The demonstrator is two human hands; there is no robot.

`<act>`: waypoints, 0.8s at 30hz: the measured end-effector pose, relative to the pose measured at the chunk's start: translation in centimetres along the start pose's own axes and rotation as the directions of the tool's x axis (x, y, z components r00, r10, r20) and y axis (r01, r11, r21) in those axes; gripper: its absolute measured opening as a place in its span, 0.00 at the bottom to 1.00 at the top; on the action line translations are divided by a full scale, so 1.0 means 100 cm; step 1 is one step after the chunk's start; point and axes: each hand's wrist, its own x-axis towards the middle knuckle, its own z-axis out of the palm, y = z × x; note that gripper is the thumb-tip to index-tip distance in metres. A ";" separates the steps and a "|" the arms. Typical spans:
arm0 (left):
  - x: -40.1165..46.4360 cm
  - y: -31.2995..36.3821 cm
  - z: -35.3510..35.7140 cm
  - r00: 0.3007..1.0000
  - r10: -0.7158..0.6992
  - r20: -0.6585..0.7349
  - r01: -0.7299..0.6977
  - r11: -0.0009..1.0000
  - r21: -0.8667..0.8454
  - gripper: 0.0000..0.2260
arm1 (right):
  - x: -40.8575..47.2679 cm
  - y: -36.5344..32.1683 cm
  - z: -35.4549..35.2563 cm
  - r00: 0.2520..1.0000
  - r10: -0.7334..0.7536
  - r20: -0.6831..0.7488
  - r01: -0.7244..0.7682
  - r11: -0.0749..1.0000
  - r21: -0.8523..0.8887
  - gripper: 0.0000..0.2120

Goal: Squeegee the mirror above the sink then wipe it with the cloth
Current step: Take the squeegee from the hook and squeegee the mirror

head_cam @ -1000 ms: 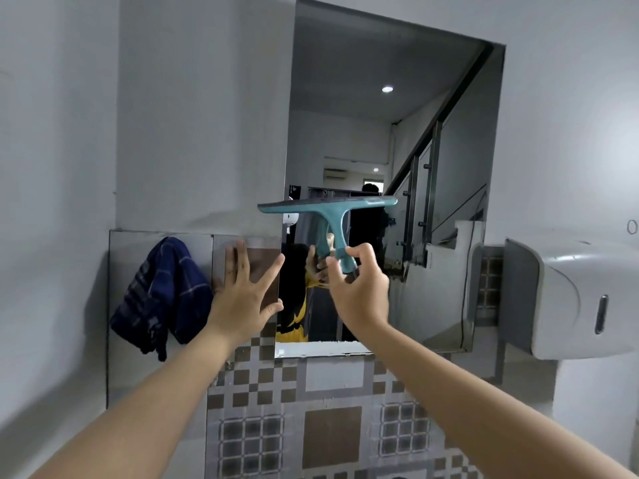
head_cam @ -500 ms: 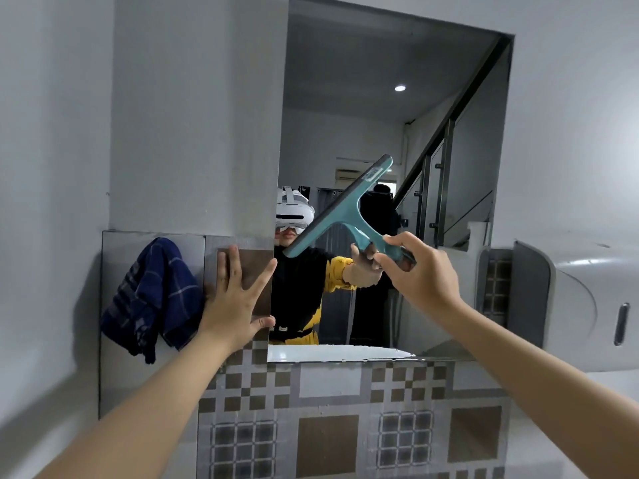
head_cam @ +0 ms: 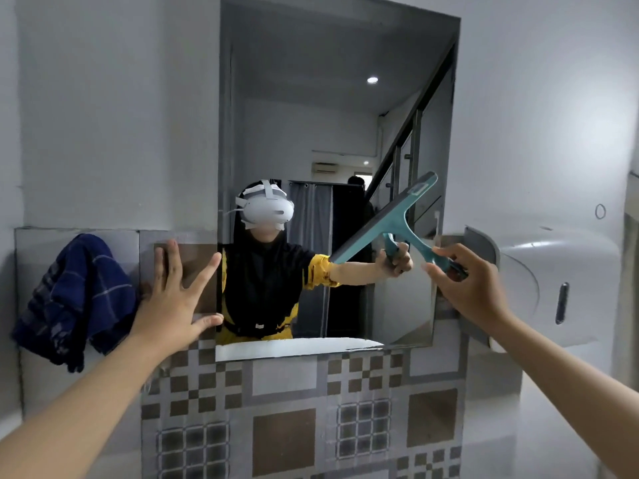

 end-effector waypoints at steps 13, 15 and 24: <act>0.008 0.050 0.017 0.994 0.108 0.030 -0.106 0.992 -0.064 0.50 | -0.066 0.013 0.005 0.946 0.322 -0.030 -0.311 0.933 0.181 0.08; 0.008 0.051 0.018 0.994 0.103 0.026 -0.102 0.994 -0.044 0.50 | -0.067 0.004 0.011 0.933 0.359 -0.021 -0.348 0.916 0.200 0.08; 0.010 0.051 0.019 0.995 0.091 0.033 -0.090 0.996 -0.028 0.50 | -0.065 -0.045 0.033 0.813 0.582 0.014 -0.557 0.770 0.313 0.09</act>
